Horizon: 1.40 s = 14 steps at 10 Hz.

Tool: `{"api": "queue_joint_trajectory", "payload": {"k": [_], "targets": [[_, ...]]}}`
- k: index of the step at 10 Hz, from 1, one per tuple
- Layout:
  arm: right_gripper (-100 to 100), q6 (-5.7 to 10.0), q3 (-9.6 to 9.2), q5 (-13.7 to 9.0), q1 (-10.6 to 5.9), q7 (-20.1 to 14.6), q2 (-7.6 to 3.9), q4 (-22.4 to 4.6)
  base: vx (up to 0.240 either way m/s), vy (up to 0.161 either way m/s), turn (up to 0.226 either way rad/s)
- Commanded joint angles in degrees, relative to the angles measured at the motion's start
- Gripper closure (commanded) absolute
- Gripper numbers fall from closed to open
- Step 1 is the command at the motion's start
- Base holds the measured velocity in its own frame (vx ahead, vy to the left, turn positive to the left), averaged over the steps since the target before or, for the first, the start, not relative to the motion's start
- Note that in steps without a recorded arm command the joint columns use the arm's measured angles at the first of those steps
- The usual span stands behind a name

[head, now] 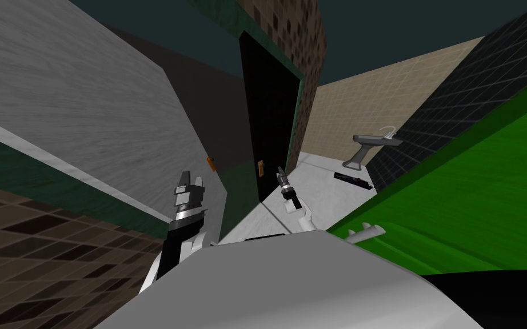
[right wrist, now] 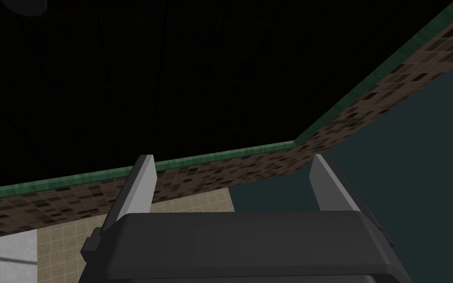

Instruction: Push the door open

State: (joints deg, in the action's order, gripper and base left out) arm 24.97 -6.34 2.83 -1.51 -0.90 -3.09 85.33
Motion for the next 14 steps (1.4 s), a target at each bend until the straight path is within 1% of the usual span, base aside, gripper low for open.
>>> {"api": "queue_joint_trajectory", "payload": {"k": [1,2,3,4,5,6,7,8,9,10,11,12,13,14], "targets": [[-100,0.25,-0.63,-0.1,-1.75,-0.7,-0.14,-2.9,0.039,-0.057,0.072],[-100,0.50,-1.19,-0.2,-3.28,-1.3,-0.17,-4.6,0.065,-0.103,0.110],[-100,0.50,-1.19,-0.2,-3.28,-1.3,-0.17,-5.7,0.056,-0.079,0.052],[-100,0.76,-1.75,-0.4,-4.80,-1.9,-0.21,-7.3,0.043,-0.061,0.085],[-100,0.76,-1.75,-0.4,-4.80,-1.9,-0.21,-8.4,0.030,-0.056,0.042],[-100,1.01,-2.31,-0.5,-6.33,-2.5,-0.25,-10.9,0.046,-0.065,0.063],[-100,1.26,-2.86,-0.6,-7.81,-3.1,-0.25,-12.7,0.060,-0.091,0.121],[-100,1.26,-2.86,-0.6,-7.81,-3.1,-0.25,-13.6,0.040,-0.076,0.047],[-100,1.51,-3.40,-0.7,-9.29,-3.6,-0.23,-15.7,0.037,-0.072,0.063],[-100,1.51,-3.40,-0.7,-9.29,-3.6,-0.23,-16.2,0.030,-0.057,0.042],[-100,1.75,-3.95,-0.8,-10.77,-4.2,-0.21,-18.5,0.033,-0.057,0.089],[-100,2.00,-4.48,-0.9,-12.21,-4.8,-0.17,-20.2,0.045,-0.079,0.092],[-100,2.00,-4.48,-0.9,-12.21,-4.8,-0.17,-21.2,0.032,-0.069,0.043],[-100,2.23,-4.99,-1.0,-13.60,-5.3,-0.10,-23.0,0.046,-0.080,0.066]]}}
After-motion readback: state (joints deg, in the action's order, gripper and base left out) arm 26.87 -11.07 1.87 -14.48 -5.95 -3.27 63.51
